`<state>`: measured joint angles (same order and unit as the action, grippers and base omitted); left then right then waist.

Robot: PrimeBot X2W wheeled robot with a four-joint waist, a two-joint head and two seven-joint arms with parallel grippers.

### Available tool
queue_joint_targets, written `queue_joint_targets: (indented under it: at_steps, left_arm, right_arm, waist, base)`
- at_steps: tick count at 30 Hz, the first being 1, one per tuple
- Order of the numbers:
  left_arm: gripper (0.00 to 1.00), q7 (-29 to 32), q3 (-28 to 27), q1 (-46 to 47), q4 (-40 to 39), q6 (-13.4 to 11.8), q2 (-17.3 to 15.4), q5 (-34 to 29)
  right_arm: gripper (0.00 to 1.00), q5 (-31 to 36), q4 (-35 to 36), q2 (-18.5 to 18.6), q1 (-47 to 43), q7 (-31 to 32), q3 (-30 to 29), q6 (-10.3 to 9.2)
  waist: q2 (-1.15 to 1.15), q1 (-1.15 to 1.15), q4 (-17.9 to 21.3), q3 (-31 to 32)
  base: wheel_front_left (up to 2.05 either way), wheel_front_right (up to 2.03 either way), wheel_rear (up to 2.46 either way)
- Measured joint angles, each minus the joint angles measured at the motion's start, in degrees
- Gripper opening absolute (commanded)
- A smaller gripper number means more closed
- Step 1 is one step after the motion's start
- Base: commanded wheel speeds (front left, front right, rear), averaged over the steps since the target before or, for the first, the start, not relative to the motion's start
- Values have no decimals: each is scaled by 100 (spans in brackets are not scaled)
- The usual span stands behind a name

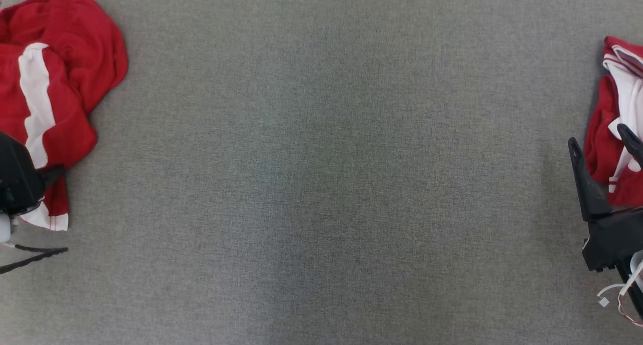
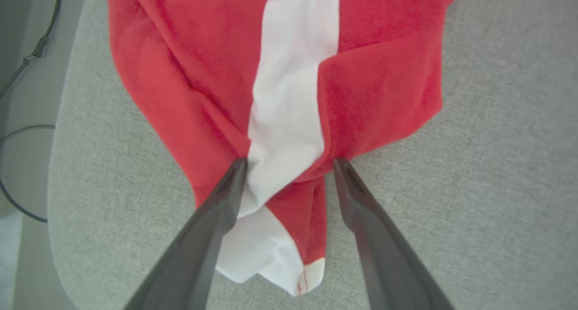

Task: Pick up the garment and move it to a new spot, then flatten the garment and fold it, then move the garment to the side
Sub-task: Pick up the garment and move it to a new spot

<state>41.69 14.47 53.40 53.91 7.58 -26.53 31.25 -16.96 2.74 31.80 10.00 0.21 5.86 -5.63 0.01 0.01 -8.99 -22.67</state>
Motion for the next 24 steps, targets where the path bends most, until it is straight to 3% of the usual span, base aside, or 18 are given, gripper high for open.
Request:
queue_joint_targets:
  at_steps: [7,8,9,10,24]
  left_arm:
    - [100,272,76,179,375,0,63,-40]
    - [73,275,80,233,420,0,81,-40]
    - [13,272,104,264,422,0,85,-51]
    - [0,265,131,302,428,0,85,-65]
    - [0,-363,943,801,-100,0,172,-120]
  right_arm:
    - [100,0,159,5,7,101,-27,-42]
    - [100,0,158,15,8,129,-43,-42]
    - [100,0,158,23,6,137,-53,-43]
    - [100,0,158,27,7,138,-64,-43]
    - [100,-25,-270,-270,261,76,93,-44]
  waist:
    - [0,0,39,-232]
    - [0,0,39,-253]
    - [0,0,37,-268]
    - [0,0,32,-277]
    - [-1,-1,18,140]
  base:
    - [0,0,0]
    - [0,0,0]
    - [0,0,0]
    - [0,0,0]
    - [0,0,0]
